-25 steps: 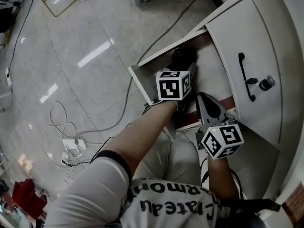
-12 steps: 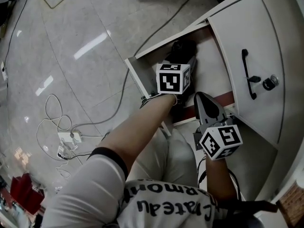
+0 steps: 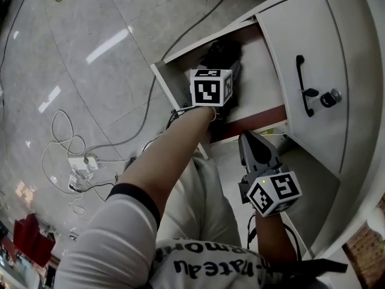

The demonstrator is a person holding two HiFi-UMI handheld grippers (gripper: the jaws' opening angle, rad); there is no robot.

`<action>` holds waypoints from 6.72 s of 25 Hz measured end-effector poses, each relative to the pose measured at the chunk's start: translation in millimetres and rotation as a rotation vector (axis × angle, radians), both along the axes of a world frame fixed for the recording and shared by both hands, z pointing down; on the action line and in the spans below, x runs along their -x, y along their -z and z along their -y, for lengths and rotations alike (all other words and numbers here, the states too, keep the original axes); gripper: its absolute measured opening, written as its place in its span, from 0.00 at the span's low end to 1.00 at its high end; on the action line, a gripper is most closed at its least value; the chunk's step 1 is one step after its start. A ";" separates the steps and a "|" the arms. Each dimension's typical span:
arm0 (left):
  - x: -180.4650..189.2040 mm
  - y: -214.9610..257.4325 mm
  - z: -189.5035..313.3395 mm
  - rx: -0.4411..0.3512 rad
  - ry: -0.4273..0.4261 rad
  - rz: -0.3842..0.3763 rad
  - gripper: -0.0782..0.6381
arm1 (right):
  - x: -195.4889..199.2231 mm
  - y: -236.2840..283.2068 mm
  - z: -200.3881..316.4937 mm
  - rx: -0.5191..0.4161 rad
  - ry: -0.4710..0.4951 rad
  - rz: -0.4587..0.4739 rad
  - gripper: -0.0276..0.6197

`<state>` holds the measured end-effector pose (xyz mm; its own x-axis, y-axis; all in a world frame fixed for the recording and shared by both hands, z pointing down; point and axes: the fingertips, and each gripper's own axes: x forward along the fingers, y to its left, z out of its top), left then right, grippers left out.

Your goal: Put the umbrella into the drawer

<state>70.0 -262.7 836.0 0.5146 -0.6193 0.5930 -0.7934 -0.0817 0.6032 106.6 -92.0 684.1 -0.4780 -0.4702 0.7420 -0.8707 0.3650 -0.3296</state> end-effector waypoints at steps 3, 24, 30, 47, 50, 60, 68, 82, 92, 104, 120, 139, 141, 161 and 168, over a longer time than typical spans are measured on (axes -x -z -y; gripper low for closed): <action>1.9 0.3 0.5 0.018 0.023 -0.007 0.60 | 0.4 5.6 -10.4 0.036 -0.019 0.022 0.07; 14.4 29.9 -14.4 0.121 0.036 0.117 0.64 | -5.6 68.5 -22.7 0.109 -0.164 0.105 0.07; 23.5 66.3 -19.3 0.135 0.058 0.099 0.64 | 0.5 111.7 -9.8 0.071 -0.144 0.107 0.07; 65.0 295.4 -96.7 0.137 0.068 -0.127 0.63 | 63.8 320.0 45.9 -0.176 -0.049 0.186 0.07; 66.1 344.7 -103.7 0.071 0.010 -0.119 0.63 | 64.7 360.5 54.6 -0.233 -0.046 0.191 0.07; 93.7 471.1 -90.7 -0.095 -0.026 -0.075 0.63 | 74.5 483.3 75.0 -0.423 -0.029 0.217 0.07; 116.9 558.7 -67.0 -0.270 0.009 -0.007 0.37 | 77.7 549.1 72.7 -0.551 -0.018 0.200 0.07; 122.7 806.1 -34.4 -0.784 -0.106 -0.115 0.37 | 66.1 659.5 78.3 -0.769 0.003 0.201 0.07; 117.5 910.2 -87.1 -1.091 -0.232 -0.141 0.25 | 40.5 689.4 77.0 -0.845 -0.041 0.170 0.07; 102.0 827.7 -125.3 -0.927 -0.349 -0.057 0.13 | 45.1 652.0 64.7 -0.783 -0.068 0.162 0.07; 143.4 781.6 -141.9 -0.823 -0.225 -0.053 0.13 | 50.3 609.9 29.7 -0.734 -0.150 0.141 0.07; 128.0 762.3 -217.9 -0.767 -0.070 -0.020 0.13 | -0.1 609.7 -37.3 -0.691 -0.128 0.234 0.07; 120.1 757.5 -231.7 -0.755 -0.065 -0.012 0.13 | -8.7 607.5 -49.2 -0.685 -0.121 0.218 0.07; 58.6 717.3 -370.5 -0.695 -0.018 -0.010 0.13 | -65.9 560.4 -172.4 -0.598 -0.050 0.225 0.07; 63.1 715.2 -384.4 -0.693 0.013 -0.012 0.13 | -73.1 547.7 -186.2 -0.580 -0.058 0.212 0.07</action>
